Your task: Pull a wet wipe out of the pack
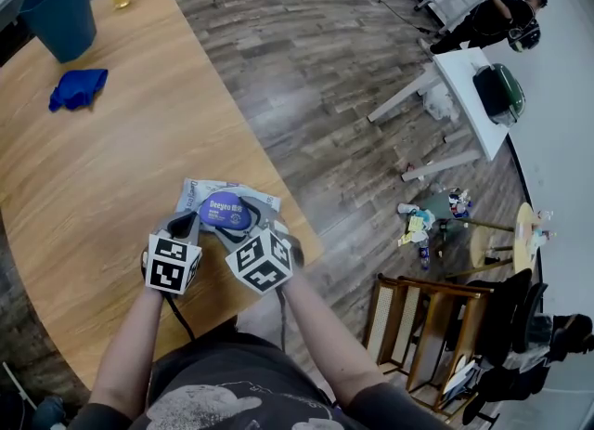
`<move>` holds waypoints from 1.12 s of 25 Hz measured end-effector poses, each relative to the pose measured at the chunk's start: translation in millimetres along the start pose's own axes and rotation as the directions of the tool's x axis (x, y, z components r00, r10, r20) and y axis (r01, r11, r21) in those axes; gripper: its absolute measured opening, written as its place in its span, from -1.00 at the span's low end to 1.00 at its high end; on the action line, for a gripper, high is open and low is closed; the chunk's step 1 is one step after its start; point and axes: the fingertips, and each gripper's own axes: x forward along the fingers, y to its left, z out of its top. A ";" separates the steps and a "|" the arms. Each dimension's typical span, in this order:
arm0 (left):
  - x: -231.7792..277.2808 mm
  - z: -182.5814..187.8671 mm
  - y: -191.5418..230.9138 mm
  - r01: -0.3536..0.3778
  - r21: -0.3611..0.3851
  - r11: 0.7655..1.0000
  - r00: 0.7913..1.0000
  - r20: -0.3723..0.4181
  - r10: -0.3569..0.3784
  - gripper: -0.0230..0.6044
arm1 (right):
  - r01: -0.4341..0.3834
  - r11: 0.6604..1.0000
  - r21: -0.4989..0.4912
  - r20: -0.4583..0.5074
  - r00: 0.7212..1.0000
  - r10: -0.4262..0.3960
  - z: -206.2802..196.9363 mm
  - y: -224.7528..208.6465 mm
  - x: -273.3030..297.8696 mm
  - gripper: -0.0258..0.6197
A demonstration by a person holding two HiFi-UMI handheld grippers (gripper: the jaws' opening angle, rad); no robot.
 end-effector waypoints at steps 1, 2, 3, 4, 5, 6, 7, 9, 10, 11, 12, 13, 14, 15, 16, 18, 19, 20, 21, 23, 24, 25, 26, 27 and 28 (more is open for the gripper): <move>0.1 0.0 -0.3 0.005 -0.002 1.000 1.000 -0.003 -0.005 -0.87 | 0.008 1.000 -0.020 -0.011 1.000 -0.008 -1.4 -0.5 2.1 0.04; 0.4 0.1 -0.8 0.010 -0.004 1.000 1.000 -0.007 -0.010 -0.87 | 0.017 0.999 -0.039 -0.019 1.000 -0.018 -2.7 -1.3 3.8 0.04; 0.7 0.1 -1.1 0.015 -0.004 1.000 1.000 -0.011 -0.015 -0.87 | 0.025 0.998 -0.057 -0.022 0.999 -0.026 -3.5 -2.1 5.4 0.04; 0.9 0.0 -1.0 0.018 -0.005 1.000 1.000 -0.014 -0.018 -0.87 | 0.028 0.997 -0.072 -0.023 0.999 -0.030 -3.8 -2.4 7.1 0.04; 1.0 -0.4 -0.5 0.019 -0.005 1.000 1.000 -0.017 -0.019 -0.87 | 0.028 0.996 -0.084 -0.022 0.999 -0.030 -3.6 -2.4 8.7 0.04; 0.9 -0.8 0.3 0.018 -0.006 1.000 1.000 -0.019 -0.019 -0.87 | 0.025 0.995 -0.093 -0.021 0.999 -0.027 -3.0 -2.3 10.1 0.04; 0.8 -1.2 1.0 0.017 -0.006 1.000 1.000 -0.020 -0.017 -0.87 | 0.022 0.995 -0.100 -0.021 0.999 -0.024 -2.4 -2.5 11.1 0.04; 1.1 -1.3 1.1 0.015 -0.004 1.000 1.000 -0.022 -0.015 -0.87 | 0.025 0.994 -0.106 -0.026 0.999 -0.028 -1.8 -5.0 11.7 0.08; 1.4 -1.2 0.5 0.015 -0.003 1.000 1.000 -0.023 -0.015 -0.87 | 0.026 0.995 -0.100 -0.030 0.999 -0.029 -2.3 -7.0 11.6 0.14; 1.8 -1.0 -0.1 0.015 -0.003 1.000 1.000 -0.024 -0.015 -0.87 | 0.021 0.996 -0.088 -0.035 0.999 -0.024 -3.1 -8.7 11.6 0.19; 2.0 -1.0 -0.5 0.015 -0.003 1.000 1.000 -0.025 -0.015 -0.87 | 0.010 0.997 -0.076 -0.039 0.999 -0.013 -3.7 -9.5 12.0 0.19; 1.9 -1.1 -0.7 0.015 -0.002 1.000 1.000 -0.025 -0.015 -0.87 | -0.007 0.998 -0.070 -0.041 0.999 0.004 -3.8 -9.5 12.6 0.19; 1.6 -1.3 -0.7 0.014 -0.003 1.000 1.000 -0.026 -0.015 -0.87 | -0.024 0.997 -0.072 -0.042 0.999 0.021 -3.5 -8.7 13.2 0.19; 1.3 -1.6 -0.8 0.014 -0.003 1.000 1.000 -0.027 -0.014 -0.87 | -0.042 0.996 -0.080 -0.041 0.998 0.039 -3.0 -7.4 13.7 0.18; 1.0 -1.6 -0.9 0.014 -0.003 1.000 1.000 -0.027 -0.014 -0.87 | -0.059 0.994 -0.087 -0.038 0.998 0.056 -2.8 -6.1 14.1 0.16; 0.8 -1.4 -1.5 0.014 -0.002 1.000 1.000 -0.027 -0.014 -0.87 | -0.085 0.993 -0.083 -0.025 0.996 0.083 -3.1 -5.0 13.8 0.11; 0.8 -1.3 -1.8 0.015 -0.001 1.000 1.000 -0.027 -0.015 -0.87 | -0.094 0.993 -0.072 -0.016 0.996 0.093 -3.4 -5.2 13.4 0.10; 0.7 -1.4 -2.0 0.016 -0.001 1.000 1.000 -0.027 -0.016 -0.87 | -0.103 0.993 -0.060 -0.010 0.995 0.102 -3.7 -5.5 13.0 0.10; 0.6 -1.6 -1.9 0.017 -0.002 1.000 1.000 -0.026 -0.017 -0.87 | -0.111 0.993 -0.047 -0.007 0.994 0.110 -4.1 -5.4 12.8 0.10; -0.7 -2.1 -1.6 0.017 -0.008 1.000 1.000 -0.025 -0.017 -0.87 | -0.127 0.992 -0.021 -0.010 0.992 0.127 -4.4 -4.3 12.2 0.09; -1.6 -2.5 -1.5 0.017 -0.014 1.000 1.000 -0.025 -0.017 -0.87 | -0.133 0.991 -0.010 -0.012 0.991 0.133 -4.5 -3.4 11.5 0.08; -2.7 -3.2 -1.6 0.017 -0.021 1.000 0.999 -0.027 -0.017 -0.87 | -0.137 0.991 -0.003 -0.012 0.991 0.137 -4.5 -2.1 10.6 0.08; -3.9 -4.2 -1.7 0.018 -0.027 0.999 0.999 -0.029 -0.018 -0.87 | -0.138 0.990 0.001 -0.009 0.990 0.138 -4.5 -0.6 9.7 0.07; -5.2 -5.4 -1.7 0.019 -0.031 0.999 0.999 -0.030 -0.020 -0.87 | -0.138 0.990 0.004 -0.004 0.990 0.138 -4.6 1.1 9.0 0.07; -6.6 -6.7 -1.8 0.021 -0.032 0.999 0.999 -0.031 -0.022 -0.87 | -0.138 0.990 0.006 0.000 0.990 0.138 -4.7 2.9 8.4 0.07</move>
